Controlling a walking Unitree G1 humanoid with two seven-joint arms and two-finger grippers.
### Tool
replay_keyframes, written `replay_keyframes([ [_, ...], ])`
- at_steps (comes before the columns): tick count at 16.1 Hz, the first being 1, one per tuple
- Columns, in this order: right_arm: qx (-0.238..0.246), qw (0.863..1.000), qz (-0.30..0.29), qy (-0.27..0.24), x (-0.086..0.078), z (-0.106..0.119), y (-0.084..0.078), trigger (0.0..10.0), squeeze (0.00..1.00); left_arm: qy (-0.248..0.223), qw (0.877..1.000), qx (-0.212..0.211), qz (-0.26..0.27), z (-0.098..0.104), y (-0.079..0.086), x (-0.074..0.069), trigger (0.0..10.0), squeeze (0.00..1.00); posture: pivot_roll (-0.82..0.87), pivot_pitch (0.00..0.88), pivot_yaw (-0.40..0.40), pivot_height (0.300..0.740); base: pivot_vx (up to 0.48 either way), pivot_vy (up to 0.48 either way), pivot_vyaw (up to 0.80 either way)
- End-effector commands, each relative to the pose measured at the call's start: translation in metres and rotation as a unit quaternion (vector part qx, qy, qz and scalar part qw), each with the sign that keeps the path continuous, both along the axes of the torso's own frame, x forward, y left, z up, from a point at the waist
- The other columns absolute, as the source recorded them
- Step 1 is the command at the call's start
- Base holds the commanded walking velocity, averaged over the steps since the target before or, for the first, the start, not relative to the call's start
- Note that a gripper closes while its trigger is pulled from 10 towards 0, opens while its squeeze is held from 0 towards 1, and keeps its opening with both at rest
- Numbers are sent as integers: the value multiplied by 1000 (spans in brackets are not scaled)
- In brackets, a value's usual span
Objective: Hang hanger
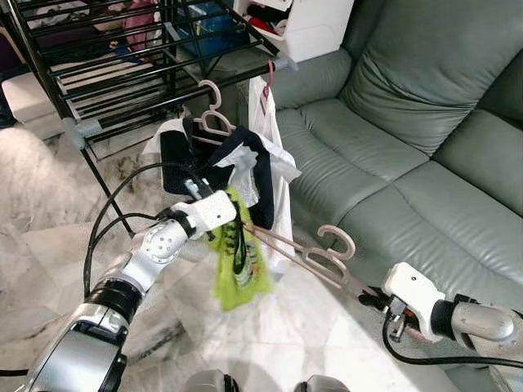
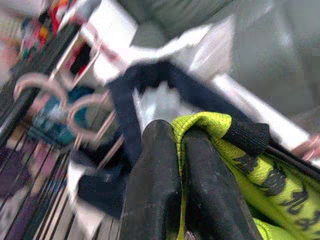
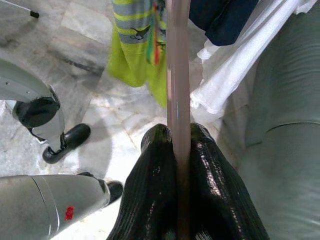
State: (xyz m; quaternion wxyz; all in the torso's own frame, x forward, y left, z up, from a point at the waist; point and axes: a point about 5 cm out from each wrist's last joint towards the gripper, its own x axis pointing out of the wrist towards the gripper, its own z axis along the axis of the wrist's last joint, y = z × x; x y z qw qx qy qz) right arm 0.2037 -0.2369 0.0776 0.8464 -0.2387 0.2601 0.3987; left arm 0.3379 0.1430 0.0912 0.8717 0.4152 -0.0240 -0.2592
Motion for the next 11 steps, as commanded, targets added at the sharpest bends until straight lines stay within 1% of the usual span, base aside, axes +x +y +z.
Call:
replay_keyframes([
  [1, -5, 1000, 6, -21, 4, 9, -2, 10000, 0, -14, 999, 3, 29, 8, 5, 8, 10000, 0, -85, 8, 24, 740, 0, 0, 0],
  [2, -8, 1000, 6, -25, 5, 9, -2, 10000, 0, -13, 999, 0, 40, 9, 7, 10, 10000, 0, -85, 8, 24, 740, 0, 0, 0],
  [3, -9, 999, 4, -32, 7, 11, -3, 10000, 0, -7, 998, -15, 62, 11, 10, 13, 10000, 0, -84, 7, 25, 740, 0, 0, 0],
  [5, -6, 999, 0, -43, 12, 12, -4, 10000, 0, -13, 998, -21, 59, 14, 8, 15, 10000, 0, -83, 7, 24, 740, 0, 0, 0],
  [9, -9, 999, 3, -47, 12, 10, -2, 10000, 0, -15, 998, -27, 58, 15, 5, 15, 10000, 0, -77, 0, 25, 740, 0, 0, 0],
  [11, -6, 998, 0, -59, 15, 11, -2, 10000, 0, -25, 998, -38, 49, 20, 2, 16, 10000, 0, -79, 0, 25, 740, 0, 0, 0],
])
